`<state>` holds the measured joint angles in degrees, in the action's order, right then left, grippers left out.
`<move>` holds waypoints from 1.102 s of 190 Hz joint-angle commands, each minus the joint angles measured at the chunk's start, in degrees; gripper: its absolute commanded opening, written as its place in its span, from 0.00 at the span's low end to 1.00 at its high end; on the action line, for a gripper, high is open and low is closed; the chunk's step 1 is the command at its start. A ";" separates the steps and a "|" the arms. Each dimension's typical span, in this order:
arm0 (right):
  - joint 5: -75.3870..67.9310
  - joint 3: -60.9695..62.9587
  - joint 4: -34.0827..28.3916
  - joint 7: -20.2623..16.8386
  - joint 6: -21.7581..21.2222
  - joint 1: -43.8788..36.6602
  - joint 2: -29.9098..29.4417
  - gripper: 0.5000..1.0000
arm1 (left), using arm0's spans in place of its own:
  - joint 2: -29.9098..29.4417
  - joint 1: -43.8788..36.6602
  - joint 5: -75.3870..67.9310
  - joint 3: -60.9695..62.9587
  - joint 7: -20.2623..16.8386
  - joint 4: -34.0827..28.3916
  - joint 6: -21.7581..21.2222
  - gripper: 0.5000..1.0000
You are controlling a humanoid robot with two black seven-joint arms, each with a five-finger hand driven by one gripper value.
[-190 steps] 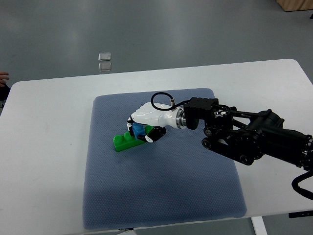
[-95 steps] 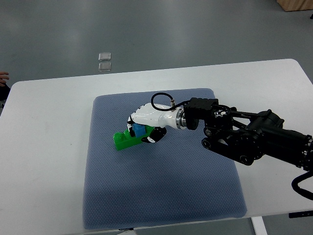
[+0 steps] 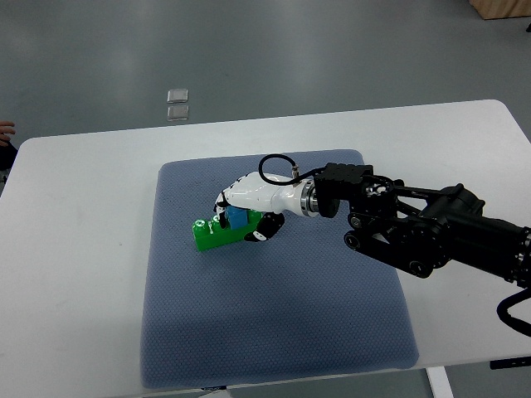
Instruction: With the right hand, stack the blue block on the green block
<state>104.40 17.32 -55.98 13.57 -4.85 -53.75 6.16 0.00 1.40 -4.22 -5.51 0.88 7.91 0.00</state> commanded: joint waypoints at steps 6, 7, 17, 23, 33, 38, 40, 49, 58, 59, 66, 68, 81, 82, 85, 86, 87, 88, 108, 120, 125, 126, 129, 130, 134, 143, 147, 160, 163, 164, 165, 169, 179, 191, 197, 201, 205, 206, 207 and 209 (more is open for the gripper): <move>-0.25 0.52 -0.19 0.05 0.01 -0.30 0.34 0.65 | 0.00 0.00 0.00 -0.02 0.00 0.00 0.00 1.00; -0.25 0.52 -0.19 0.05 0.01 -0.30 0.34 0.65 | 0.00 0.00 0.00 -0.02 0.00 0.00 0.00 1.00; -0.34 0.70 -0.36 0.14 -0.07 -0.39 0.43 0.68 | 0.00 0.00 0.00 -0.02 0.00 0.00 0.00 1.00; -0.34 0.70 -0.45 0.22 -0.07 -0.39 0.52 0.69 | 0.00 0.00 0.00 -0.02 0.00 0.00 0.00 1.00; -0.34 0.79 -0.54 0.75 -0.07 -0.48 0.61 0.70 | 0.00 -0.08 0.00 -0.02 0.00 0.00 0.00 1.00; -0.34 0.79 -0.54 1.02 -0.07 -0.48 0.61 0.70 | 0.00 0.00 0.00 -0.02 0.00 0.00 0.00 1.00; -0.34 0.79 -0.54 1.02 -0.07 -0.57 0.61 0.70 | 0.00 0.00 0.00 0.06 0.00 0.00 0.00 1.00; -0.43 0.79 -0.63 1.28 0.01 -0.92 0.78 0.70 | 0.00 0.00 0.00 -0.02 0.00 0.00 0.00 1.00; -0.43 0.79 -0.71 1.28 -0.07 -0.92 1.05 0.70 | 0.00 0.00 0.00 -0.02 0.00 0.00 0.00 1.00; -0.43 0.79 -0.80 1.28 -0.07 -0.92 1.13 0.70 | 0.00 0.00 0.00 0.06 0.00 0.00 0.00 1.00; -0.43 0.87 -0.98 1.28 -0.07 -1.09 1.31 0.71 | 0.00 0.00 0.00 -0.02 0.00 0.00 0.00 1.00; -0.43 0.88 -0.98 1.28 -0.07 -1.10 1.31 0.71 | 0.00 0.00 0.00 0.06 0.00 0.00 0.00 1.00; -0.43 0.96 -0.98 1.28 -0.07 -1.36 1.40 0.72 | 0.00 0.00 0.00 -0.02 0.00 0.00 0.00 1.00; -0.43 0.96 -0.98 1.28 -0.07 -1.45 1.49 0.72 | 0.00 0.00 0.00 -0.02 0.00 0.00 0.00 1.00; -0.43 0.96 -0.98 1.28 -0.07 -1.53 1.49 0.72 | 0.00 0.00 0.00 -0.02 0.00 0.00 0.00 1.00; -0.43 0.96 -0.98 1.28 -0.07 -1.53 1.49 0.72 | 0.00 0.00 0.00 -0.02 0.00 0.00 0.00 1.00; -0.43 0.96 -0.98 1.28 -0.07 -1.53 1.49 0.72 | 0.00 0.00 0.00 -0.02 0.00 0.00 0.00 1.00; -0.43 0.96 -0.98 1.28 -0.07 -1.53 1.49 0.72 | 0.00 0.00 0.00 -0.02 0.00 0.00 0.00 1.00; -0.52 1.05 -0.98 1.28 0.01 -2.33 1.66 0.74 | 0.00 0.00 0.00 -0.02 0.00 0.00 0.00 1.00; -0.52 2.37 -0.98 1.28 -0.07 -2.94 2.28 0.78 | 0.00 0.00 0.00 0.06 0.00 0.00 0.00 1.00; -0.52 2.90 -0.98 1.28 -0.07 -3.03 2.45 0.79 | 0.00 0.00 0.00 -0.02 0.00 0.00 0.00 1.00; -0.52 3.07 -0.98 1.28 -0.07 -3.03 2.63 0.79 | 0.00 0.00 0.00 -0.02 0.00 0.00 0.00 1.00; -0.52 3.34 -0.98 1.28 -0.16 -3.03 2.72 0.79 | 0.00 0.00 0.00 -0.02 0.00 0.00 0.00 1.00; -0.52 3.60 -0.98 1.28 -0.16 -3.12 2.72 0.79 | 0.00 0.00 0.00 -0.02 0.00 0.00 0.00 1.00; -0.52 4.04 -0.98 1.28 -0.25 -3.20 2.81 0.79 | 0.00 0.00 0.00 -0.02 0.00 0.00 0.00 1.00; -0.52 4.92 -0.98 1.28 -0.34 -3.29 2.98 0.79 | 0.00 0.00 0.00 -0.02 0.00 0.00 0.00 1.00; -0.52 5.44 -0.98 1.37 -0.42 -3.47 3.16 0.79 | 0.00 0.00 0.00 0.06 0.00 0.00 0.00 1.00; -0.61 6.68 -0.89 1.37 -0.42 -4.52 4.30 0.79 | 0.00 0.00 0.00 -0.02 0.00 0.00 0.00 1.00; -0.87 6.85 -0.89 1.28 -0.60 -4.79 4.82 0.79 | 0.00 -0.08 0.00 -0.02 0.00 0.00 0.00 1.00; -0.87 6.85 -0.89 1.28 -0.60 -4.79 4.83 0.79 | 0.00 -0.09 0.00 -0.02 0.00 0.00 0.00 1.00; -1.04 6.94 -0.80 1.28 -0.60 -4.96 5.00 0.79 | 0.00 0.00 0.00 -0.02 0.00 0.00 0.00 1.00; -1.66 7.03 -0.80 1.28 -0.60 -5.14 5.35 0.79 | 0.00 0.00 0.00 0.06 0.00 0.00 0.00 1.00; -3.59 7.20 -0.71 1.28 -0.25 -5.67 5.79 0.79 | 0.00 0.00 0.00 -0.02 0.00 0.00 0.00 1.00; -6.93 7.47 -0.36 1.28 0.19 -6.54 6.76 0.79 | 0.00 0.00 0.00 -0.02 0.00 0.00 0.00 1.00; -8.87 8.08 -0.19 1.19 0.54 -6.90 7.46 0.79 | 0.00 0.00 0.00 -0.02 0.00 0.00 0.00 1.00; -10.27 8.70 0.08 1.10 0.72 -7.07 7.64 0.79 | 0.00 0.00 0.00 -0.02 0.00 0.00 0.00 1.00; -11.86 9.22 0.43 1.10 0.89 -7.07 7.73 0.79 | 0.00 0.00 0.00 -0.02 0.00 0.00 0.00 1.00; -12.64 9.49 0.60 1.02 0.98 -7.07 7.73 0.79 | 0.00 0.00 0.00 -0.02 0.00 0.00 0.00 1.00; -12.65 9.49 0.60 1.02 0.98 -7.07 7.73 0.79 | 0.00 0.00 0.00 -0.02 0.00 0.00 0.00 1.00; -13.35 9.75 0.96 1.02 1.07 -7.07 7.82 0.79 | 0.00 -0.09 0.00 -0.02 0.00 0.00 0.00 1.00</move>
<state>96.95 25.20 -56.25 14.84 -4.59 -60.27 13.01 0.00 1.39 -4.22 -5.52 0.88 7.91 0.00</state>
